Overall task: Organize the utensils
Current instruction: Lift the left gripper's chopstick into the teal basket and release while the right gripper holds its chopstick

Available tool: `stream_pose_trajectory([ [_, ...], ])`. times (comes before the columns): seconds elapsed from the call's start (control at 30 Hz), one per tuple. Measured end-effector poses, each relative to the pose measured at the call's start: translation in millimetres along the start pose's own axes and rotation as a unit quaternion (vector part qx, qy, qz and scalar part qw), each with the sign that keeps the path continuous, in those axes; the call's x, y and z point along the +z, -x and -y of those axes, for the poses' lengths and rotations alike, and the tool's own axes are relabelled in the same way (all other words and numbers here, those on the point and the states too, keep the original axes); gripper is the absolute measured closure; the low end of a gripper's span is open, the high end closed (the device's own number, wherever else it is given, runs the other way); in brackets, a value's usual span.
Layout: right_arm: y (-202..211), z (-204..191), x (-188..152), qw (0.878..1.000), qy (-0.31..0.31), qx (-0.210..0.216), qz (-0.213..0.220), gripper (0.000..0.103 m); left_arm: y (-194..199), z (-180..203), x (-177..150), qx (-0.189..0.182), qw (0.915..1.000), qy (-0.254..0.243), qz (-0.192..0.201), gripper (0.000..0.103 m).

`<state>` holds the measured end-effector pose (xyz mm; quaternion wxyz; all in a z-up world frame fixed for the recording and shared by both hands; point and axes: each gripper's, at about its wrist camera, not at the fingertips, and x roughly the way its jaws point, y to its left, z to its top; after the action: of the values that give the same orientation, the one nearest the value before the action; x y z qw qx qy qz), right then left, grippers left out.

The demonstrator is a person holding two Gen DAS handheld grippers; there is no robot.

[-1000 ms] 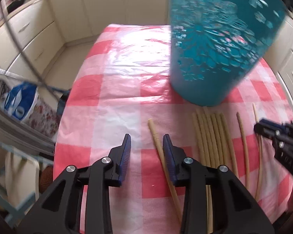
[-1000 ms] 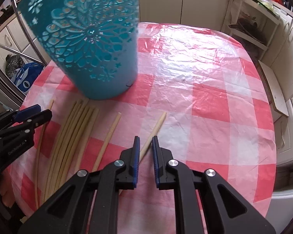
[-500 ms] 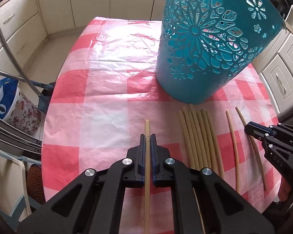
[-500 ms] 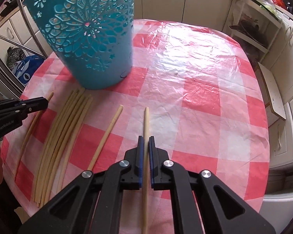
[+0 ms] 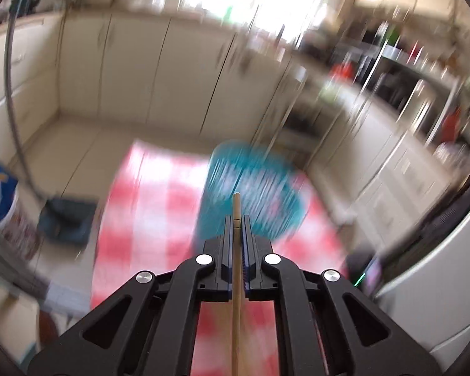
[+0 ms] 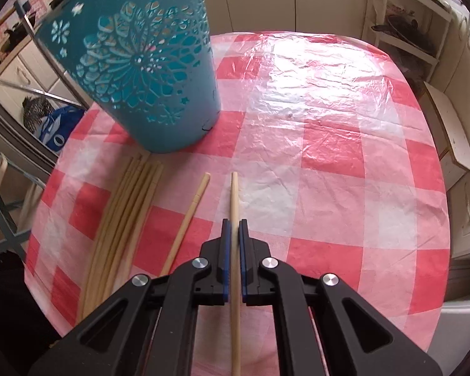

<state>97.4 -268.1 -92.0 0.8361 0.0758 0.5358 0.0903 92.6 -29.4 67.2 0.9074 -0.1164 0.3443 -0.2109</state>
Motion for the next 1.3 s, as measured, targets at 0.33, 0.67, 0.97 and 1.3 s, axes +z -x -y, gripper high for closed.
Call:
stream_pose_trajectory([
  [0.33,8.9,16.7,7.1,0.998,-0.048,0.024,0.031,0.097,-64.2,16.1,79.9,0.043,0.9842,0.004,0.172,0.099],
  [0.67,16.3,33.6,12.2,0.995,-0.076,0.018,0.054,0.097,-117.0,-0.6,63.7,0.090,0.9832,0.018,0.158,0.098],
  [0.97,26.6,36.0,14.2,0.991,-0.097,0.044,0.076,0.097,-123.3,-8.3,24.8,0.110,0.9899,-0.010,0.090,0.089],
  [1.3,71.8,45.7,16.5,0.971,-0.129,0.137,0.150,0.097,-45.2,-25.7,-37.2,0.155,0.9843,-0.012,0.084,0.026],
])
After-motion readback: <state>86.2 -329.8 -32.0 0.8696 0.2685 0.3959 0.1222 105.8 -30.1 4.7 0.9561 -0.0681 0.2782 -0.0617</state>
